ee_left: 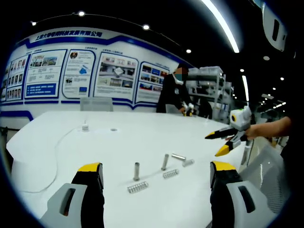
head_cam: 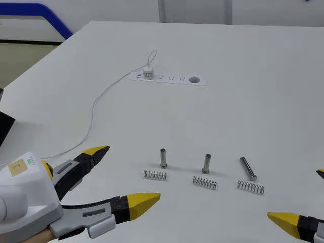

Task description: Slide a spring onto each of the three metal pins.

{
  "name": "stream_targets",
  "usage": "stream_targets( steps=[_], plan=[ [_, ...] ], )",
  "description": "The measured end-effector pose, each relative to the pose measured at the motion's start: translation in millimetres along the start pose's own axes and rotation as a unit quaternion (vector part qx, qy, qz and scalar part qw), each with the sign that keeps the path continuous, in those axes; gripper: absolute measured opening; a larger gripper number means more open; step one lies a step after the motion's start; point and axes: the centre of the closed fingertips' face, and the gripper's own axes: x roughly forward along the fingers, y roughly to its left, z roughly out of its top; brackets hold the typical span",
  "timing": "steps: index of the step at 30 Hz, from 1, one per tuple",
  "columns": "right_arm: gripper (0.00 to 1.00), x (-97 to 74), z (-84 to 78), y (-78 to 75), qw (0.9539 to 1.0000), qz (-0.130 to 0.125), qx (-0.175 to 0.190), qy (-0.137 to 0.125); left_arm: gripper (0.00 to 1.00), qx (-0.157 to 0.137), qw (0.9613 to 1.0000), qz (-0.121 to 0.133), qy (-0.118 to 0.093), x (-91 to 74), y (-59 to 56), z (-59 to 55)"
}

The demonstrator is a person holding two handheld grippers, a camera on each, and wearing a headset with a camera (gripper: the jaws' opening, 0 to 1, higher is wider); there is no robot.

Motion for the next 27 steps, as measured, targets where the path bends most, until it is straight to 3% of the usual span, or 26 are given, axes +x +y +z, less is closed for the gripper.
stream_targets(
  steps=[7,17,27],
  plan=[
    [0.82,18.7,8.0,-13.3,0.9998,0.0,-0.019,0.007,0.95,-0.005,1.0,0.008,-0.003,-1.0,3.2,0.6],
    [0.81,41.4,5.2,-9.0,0.9989,0.021,-0.032,0.027,0.94,-0.018,0.9997,0.008,0.011,0.0,3.9,-5.3],
    [0.8,50.7,3.3,-7.6,0.9984,0.025,-0.035,0.036,0.94,-0.026,0.9995,0.005,0.018,0.6,3.2,-8.6]
  ],
)
